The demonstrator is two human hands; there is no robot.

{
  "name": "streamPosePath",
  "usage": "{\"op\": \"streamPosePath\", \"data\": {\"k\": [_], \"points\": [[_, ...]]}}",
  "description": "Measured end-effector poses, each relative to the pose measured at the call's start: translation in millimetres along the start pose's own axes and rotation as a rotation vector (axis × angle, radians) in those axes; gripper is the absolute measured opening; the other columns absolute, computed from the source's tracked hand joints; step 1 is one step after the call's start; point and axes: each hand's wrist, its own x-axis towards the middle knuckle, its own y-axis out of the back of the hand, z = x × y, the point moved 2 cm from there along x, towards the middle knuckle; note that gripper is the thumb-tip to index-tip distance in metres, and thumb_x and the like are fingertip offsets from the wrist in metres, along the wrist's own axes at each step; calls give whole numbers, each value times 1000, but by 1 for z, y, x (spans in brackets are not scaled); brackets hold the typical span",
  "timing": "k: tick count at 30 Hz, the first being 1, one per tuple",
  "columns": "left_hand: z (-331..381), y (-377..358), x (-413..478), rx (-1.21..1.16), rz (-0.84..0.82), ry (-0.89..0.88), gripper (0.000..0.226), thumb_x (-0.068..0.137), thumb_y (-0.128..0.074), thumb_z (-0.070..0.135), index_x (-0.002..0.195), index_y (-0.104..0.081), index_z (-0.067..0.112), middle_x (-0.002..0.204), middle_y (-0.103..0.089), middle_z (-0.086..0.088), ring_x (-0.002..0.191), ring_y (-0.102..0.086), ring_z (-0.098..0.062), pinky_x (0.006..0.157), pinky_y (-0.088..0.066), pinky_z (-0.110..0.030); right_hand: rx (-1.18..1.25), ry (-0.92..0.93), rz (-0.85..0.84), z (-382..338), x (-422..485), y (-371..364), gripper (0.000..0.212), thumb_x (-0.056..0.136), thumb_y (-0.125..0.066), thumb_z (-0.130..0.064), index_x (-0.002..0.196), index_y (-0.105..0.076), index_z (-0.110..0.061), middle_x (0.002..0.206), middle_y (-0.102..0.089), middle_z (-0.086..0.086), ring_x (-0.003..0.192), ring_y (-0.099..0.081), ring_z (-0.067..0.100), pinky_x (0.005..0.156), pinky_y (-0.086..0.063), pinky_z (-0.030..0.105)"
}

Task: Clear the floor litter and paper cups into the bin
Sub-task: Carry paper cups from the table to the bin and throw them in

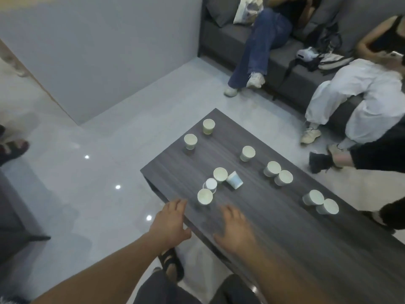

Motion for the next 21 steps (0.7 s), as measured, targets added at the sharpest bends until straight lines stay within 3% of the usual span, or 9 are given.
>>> {"op": "streamPosePath", "data": {"k": [7, 11, 15, 18, 21], "points": [[-49, -23, 74, -60, -114, 10, 90, 75, -59, 45, 150, -15, 22, 155, -20, 2, 139, -24, -19, 112, -30, -31, 18, -25, -55, -11, 96, -32, 88, 82, -60, -52, 153, -11, -31, 159, -11, -2, 143, -19, 24, 112, -31, 40], [-72, -60, 121, -126, -138, 72, 92, 73, -63, 41, 149, -16, 22, 152, -23, 3, 137, -28, -17, 109, -32, -27, 114, -59, 21, -11, 162, -68, 89, 72, -61, -53, 147, -20, -31, 153, -23, -3, 136, -29, 22, 106, -38, 40], [-85, -93, 161, -195, -149, 86, 93, 73, -66, 39, 149, -16, 23, 150, -26, 4, 133, -33, -17, 107, -36, -29, 128, -49, 16, -7, 207, -107, 91, 76, -62, -49, 152, -16, -28, 156, -19, 0, 139, -26, 24, 109, -35, 41], [-86, -111, 180, -244, -119, 89, 95, 71, -66, 44, 149, -17, 25, 149, -28, 6, 131, -37, -15, 104, -40, -29, 217, -61, 48, -1, 218, -120, 81, 80, -61, -40, 150, -24, -26, 145, -36, 0, 128, -39, 22, 103, -40, 34], [-80, -120, 191, -295, -106, 63, 97, 68, -66, 45, 150, -17, 26, 149, -28, 9, 133, -36, -11, 102, -40, -27, 379, -93, 113, 3, 212, -118, 78, 73, -65, -48, 142, -39, -21, 132, -47, -3, 120, -47, 17, 95, -43, 28]]}}
